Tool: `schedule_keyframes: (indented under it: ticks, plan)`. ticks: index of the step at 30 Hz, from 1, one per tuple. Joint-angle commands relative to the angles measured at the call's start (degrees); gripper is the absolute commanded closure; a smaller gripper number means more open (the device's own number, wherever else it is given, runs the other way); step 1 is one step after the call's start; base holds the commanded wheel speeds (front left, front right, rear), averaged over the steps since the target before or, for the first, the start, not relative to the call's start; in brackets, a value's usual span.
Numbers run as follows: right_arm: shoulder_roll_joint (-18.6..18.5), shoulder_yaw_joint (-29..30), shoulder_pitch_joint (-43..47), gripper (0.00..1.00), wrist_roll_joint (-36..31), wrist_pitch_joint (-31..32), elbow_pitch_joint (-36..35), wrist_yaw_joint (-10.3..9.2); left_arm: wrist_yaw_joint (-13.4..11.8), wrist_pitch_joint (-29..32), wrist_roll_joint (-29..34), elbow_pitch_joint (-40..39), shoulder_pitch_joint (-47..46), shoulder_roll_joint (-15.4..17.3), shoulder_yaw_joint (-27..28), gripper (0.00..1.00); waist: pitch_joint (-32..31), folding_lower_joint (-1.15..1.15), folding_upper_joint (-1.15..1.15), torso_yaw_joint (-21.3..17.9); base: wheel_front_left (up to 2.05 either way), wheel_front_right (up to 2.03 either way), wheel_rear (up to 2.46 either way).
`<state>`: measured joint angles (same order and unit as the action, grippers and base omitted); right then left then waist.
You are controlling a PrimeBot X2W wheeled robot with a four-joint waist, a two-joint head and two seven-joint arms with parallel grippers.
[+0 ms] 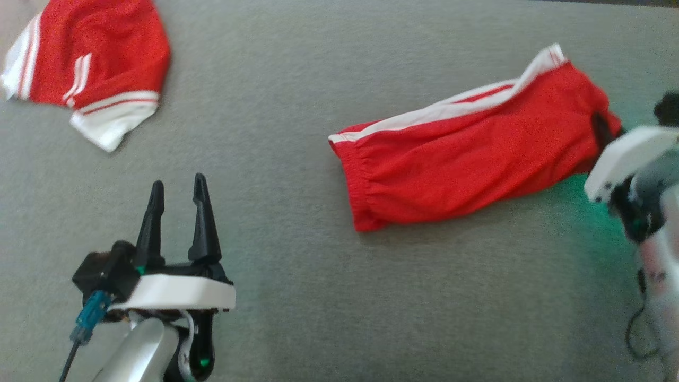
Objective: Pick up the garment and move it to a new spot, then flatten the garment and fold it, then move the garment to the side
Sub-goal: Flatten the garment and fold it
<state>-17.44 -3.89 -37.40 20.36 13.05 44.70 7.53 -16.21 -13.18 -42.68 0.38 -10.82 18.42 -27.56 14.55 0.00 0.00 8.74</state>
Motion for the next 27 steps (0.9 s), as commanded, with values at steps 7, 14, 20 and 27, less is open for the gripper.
schedule_keyframes:
  ticks: [7, 14, 20, 27]
  plan:
    - [5.35, 7.05, 10.9, 1.0, -3.21, -4.77, -8.18, -0.04, -0.71, 0.33, 0.97, -1.54, 1.53, 2.04, 0.81, 0.0, -4.03, 0.0, 0.0, -8.04, 0.0, 0.0, 0.0]
    - [9.94, 12.41, 17.64, 1.0, -7.18, -4.33, -15.78, -0.04, -1.2, 1.44, 1.98, -2.07, 1.96, 1.28, -1.68, 0.0, -4.34, 0.0, 0.0, -9.69, 0.0, 0.0, 0.0]
    - [11.66, 13.6, 18.86, 1.0, -9.77, -3.05, -20.07, -0.04, -1.15, 1.98, 2.37, -1.74, 1.7, 0.9, -2.93, 0.0, -4.73, 0.0, 0.0, -8.9, 0.0, 0.0, 0.0]
    - [13.29, 6.17, 14.42, 1.0, -11.74, -2.11, -24.29, -0.04, -1.27, 1.75, 2.23, -1.41, 1.89, 0.4, -3.28, 0.0, -5.9, 0.0, 0.0, -7.19, 0.0, 0.0, 0.0]
